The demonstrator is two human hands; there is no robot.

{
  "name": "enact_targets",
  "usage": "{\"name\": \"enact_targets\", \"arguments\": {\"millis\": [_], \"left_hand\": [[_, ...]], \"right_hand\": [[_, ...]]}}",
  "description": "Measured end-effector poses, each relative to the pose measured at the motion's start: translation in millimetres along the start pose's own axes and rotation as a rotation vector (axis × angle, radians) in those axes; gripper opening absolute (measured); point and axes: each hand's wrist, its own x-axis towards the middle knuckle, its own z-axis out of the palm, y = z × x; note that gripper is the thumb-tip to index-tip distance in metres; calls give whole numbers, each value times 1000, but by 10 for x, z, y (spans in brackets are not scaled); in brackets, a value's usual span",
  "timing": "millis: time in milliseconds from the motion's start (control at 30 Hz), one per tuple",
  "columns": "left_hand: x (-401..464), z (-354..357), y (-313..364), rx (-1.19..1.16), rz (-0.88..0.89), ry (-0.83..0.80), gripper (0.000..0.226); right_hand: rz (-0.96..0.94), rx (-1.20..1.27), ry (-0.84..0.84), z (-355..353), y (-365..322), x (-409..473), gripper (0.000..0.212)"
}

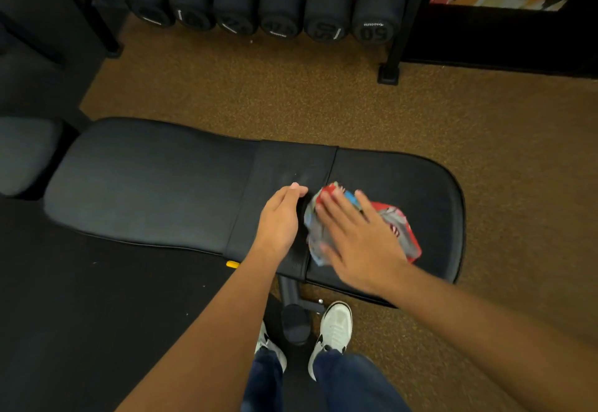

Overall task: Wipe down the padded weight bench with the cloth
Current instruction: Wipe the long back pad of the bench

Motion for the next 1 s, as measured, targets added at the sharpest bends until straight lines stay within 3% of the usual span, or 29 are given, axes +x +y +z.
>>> {"name": "enact_targets", "arguments": {"millis": [133,267,400,567,700,867,933,1000], "left_hand": [[20,-27,-21,-3,-3,2,32],[15,-66,-31,-34,-16,-19,34],[21,-67,-36,-51,-4,-8,33],[-13,-102,-34,-77,46,92,25],[-63,-233,-181,155,113,266,20],[-46,-372,-437,280,61,373,36],[-61,-412,-492,299,70,346,39],[-99,-448,-525,353,93,299,42]], "right_hand": [[-154,43,-1,50,186,-294,63],[125,14,37,-46,519,40,67],[289,16,30,-57,228,362,70],[-28,47,0,12,-307,30,69],[-261,53,-8,79,-387,-61,64],[-492,-13,-43,97,-349,347,62],[-529,-40,-47,62,-274,557,64],[-421,-110,-44,-23,-100,824,68]]}}
